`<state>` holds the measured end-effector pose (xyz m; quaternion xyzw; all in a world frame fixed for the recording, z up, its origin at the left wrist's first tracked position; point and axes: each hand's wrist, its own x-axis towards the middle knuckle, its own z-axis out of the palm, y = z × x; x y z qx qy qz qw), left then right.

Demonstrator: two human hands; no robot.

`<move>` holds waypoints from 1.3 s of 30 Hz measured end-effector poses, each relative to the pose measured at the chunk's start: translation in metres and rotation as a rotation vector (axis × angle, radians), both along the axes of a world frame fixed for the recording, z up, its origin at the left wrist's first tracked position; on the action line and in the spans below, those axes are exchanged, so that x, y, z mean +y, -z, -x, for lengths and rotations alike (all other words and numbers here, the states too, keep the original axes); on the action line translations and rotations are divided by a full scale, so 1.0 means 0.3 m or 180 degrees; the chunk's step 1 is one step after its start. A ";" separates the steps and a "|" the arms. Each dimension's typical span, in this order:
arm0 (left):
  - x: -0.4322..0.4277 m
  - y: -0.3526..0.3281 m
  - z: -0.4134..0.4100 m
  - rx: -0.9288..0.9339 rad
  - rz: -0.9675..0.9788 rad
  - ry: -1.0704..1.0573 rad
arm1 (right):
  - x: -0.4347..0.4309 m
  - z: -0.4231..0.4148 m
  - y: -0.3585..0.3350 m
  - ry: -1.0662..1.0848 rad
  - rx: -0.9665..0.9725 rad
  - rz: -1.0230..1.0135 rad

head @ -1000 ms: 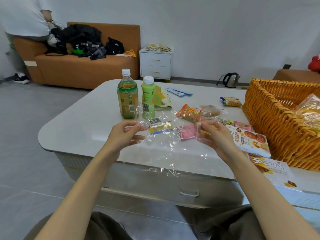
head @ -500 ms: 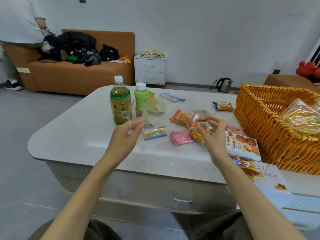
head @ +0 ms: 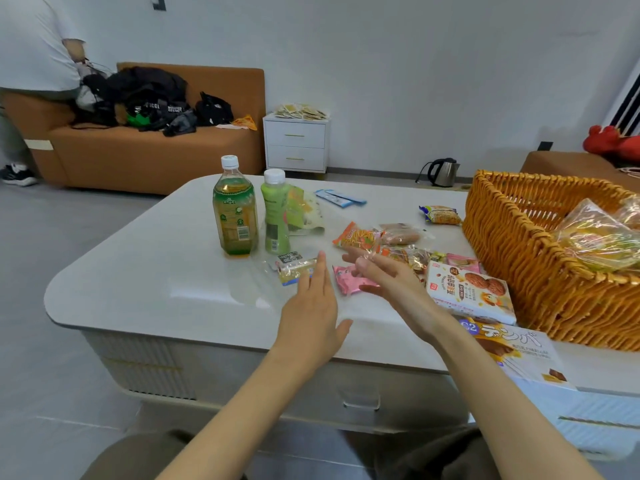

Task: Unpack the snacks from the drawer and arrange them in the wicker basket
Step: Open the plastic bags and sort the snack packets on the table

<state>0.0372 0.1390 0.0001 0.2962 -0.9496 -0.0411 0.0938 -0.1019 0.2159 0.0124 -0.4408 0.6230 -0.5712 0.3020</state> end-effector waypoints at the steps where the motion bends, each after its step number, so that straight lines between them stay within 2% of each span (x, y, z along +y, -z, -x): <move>1: 0.009 0.004 0.008 -0.0061 -0.0091 0.0038 | -0.001 0.010 0.006 0.0138 0.0017 -0.0017; 5: 0.027 0.017 0.028 0.0049 -0.0482 0.0155 | -0.002 0.056 0.045 0.0919 -0.0024 -0.0094; 8: 0.021 0.021 0.024 0.0391 -0.0650 0.0593 | 0.008 0.093 0.067 0.1737 0.0621 -0.0197; 10: 0.009 0.013 0.018 0.0821 -0.1018 0.1077 | 0.014 0.119 0.069 0.1952 0.0883 -0.0104; 12: -0.008 -0.010 0.007 0.1482 -0.1524 0.1247 | 0.020 0.139 0.062 0.1916 0.0657 0.0009; 14: -0.043 -0.031 -0.001 0.2190 -0.1584 0.0883 | 0.029 0.145 0.046 0.1793 0.0239 0.0057; 16: -0.102 -0.046 -0.013 0.2654 -0.1235 0.0028 | 0.038 0.140 0.030 0.1662 -0.0102 0.0083; 18: -0.179 -0.043 -0.031 0.2538 -0.1107 -0.0895 | 0.047 0.136 0.023 0.1561 -0.0226 0.0087; 19: -0.212 -0.035 -0.041 0.2402 -0.1318 -0.1152 | 0.050 0.135 0.022 0.1497 -0.0286 0.0095; 21: -0.254 -0.025 -0.057 0.2474 -0.2316 -0.1172 | 0.060 0.132 0.024 0.1347 -0.0378 0.0080; 23: -0.256 -0.029 -0.065 0.2735 -0.3318 -0.0889 | 0.071 0.131 0.022 0.1169 -0.0337 0.0042; 24: -0.253 -0.031 -0.069 0.2841 -0.3534 -0.0768 | 0.074 0.132 0.024 0.1095 -0.0294 0.0049; 27: -0.260 -0.038 -0.087 0.3029 -0.3767 -0.0651 | 0.081 0.137 0.025 0.1288 -0.0091 0.0143; 30: -0.265 -0.051 -0.105 0.2899 -0.3953 -0.0494 | 0.075 0.150 0.046 0.2107 0.0903 0.0056; 33: -0.256 -0.064 -0.112 0.2796 -0.3866 -0.0370 | 0.064 0.140 0.057 0.2164 0.1243 -0.0209; 34: -0.254 -0.065 -0.114 0.2788 -0.3856 -0.0335 | 0.062 0.134 0.061 0.1997 0.1172 -0.0239; 36: -0.253 -0.071 -0.117 0.2779 -0.3875 -0.0310 | 0.061 0.119 0.052 0.1565 0.0624 -0.0026; 39: -0.258 -0.074 -0.122 0.2732 -0.3986 -0.0223 | 0.062 0.106 0.034 0.0498 -0.0829 -0.0013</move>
